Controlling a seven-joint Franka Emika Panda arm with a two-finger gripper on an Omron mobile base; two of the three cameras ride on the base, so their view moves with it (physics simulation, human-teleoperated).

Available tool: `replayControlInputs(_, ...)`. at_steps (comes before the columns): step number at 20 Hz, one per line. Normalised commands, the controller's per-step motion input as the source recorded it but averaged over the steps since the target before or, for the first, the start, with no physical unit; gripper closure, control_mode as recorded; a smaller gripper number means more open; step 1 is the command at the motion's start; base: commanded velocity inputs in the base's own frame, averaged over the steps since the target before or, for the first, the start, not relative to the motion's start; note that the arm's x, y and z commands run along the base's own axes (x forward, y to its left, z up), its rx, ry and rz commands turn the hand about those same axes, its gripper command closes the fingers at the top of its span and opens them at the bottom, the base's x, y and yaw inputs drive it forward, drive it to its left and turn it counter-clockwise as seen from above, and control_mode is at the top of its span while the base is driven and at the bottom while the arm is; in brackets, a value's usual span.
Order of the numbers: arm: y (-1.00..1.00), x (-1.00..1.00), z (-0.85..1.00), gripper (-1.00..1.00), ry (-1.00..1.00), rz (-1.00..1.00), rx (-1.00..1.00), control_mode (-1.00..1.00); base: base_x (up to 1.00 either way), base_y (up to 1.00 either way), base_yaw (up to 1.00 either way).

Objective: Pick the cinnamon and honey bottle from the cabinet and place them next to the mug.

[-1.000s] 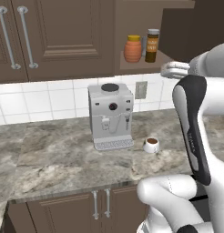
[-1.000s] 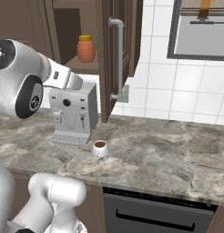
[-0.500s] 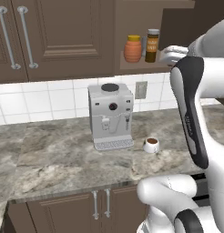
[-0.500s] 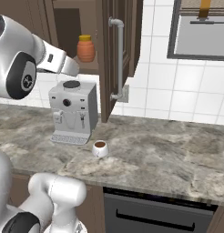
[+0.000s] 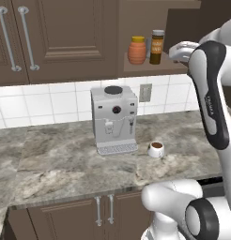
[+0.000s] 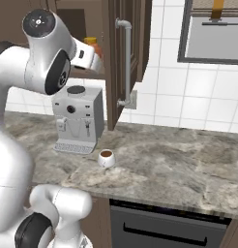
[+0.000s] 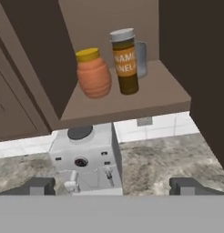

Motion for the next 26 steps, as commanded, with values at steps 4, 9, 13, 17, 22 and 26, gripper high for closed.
replayControlInputs(4,-0.01,0.45,0.0,-1.0,0.18,0.01,-0.03,-1.0,0.0,0.0,0.0)
replayControlInputs(9,0.04,0.31,0.0,-1.0,0.25,-0.03,-0.15,-1.0,0.0,0.0,0.0)
replayControlInputs(13,0.07,0.24,0.0,-1.0,0.1,-0.06,-0.1,-1.0,0.0,0.0,0.0)
replayControlInputs(17,0.0,0.31,0.0,-1.0,-0.07,-0.06,0.0,-1.0,0.0,0.0,0.0)
replayControlInputs(22,0.0,0.44,0.0,-1.0,-0.07,-0.05,0.0,-1.0,0.0,0.0,0.0)
replayControlInputs(26,0.0,0.47,0.0,-1.0,-0.01,-0.03,0.0,-1.0,0.0,0.0,0.0)
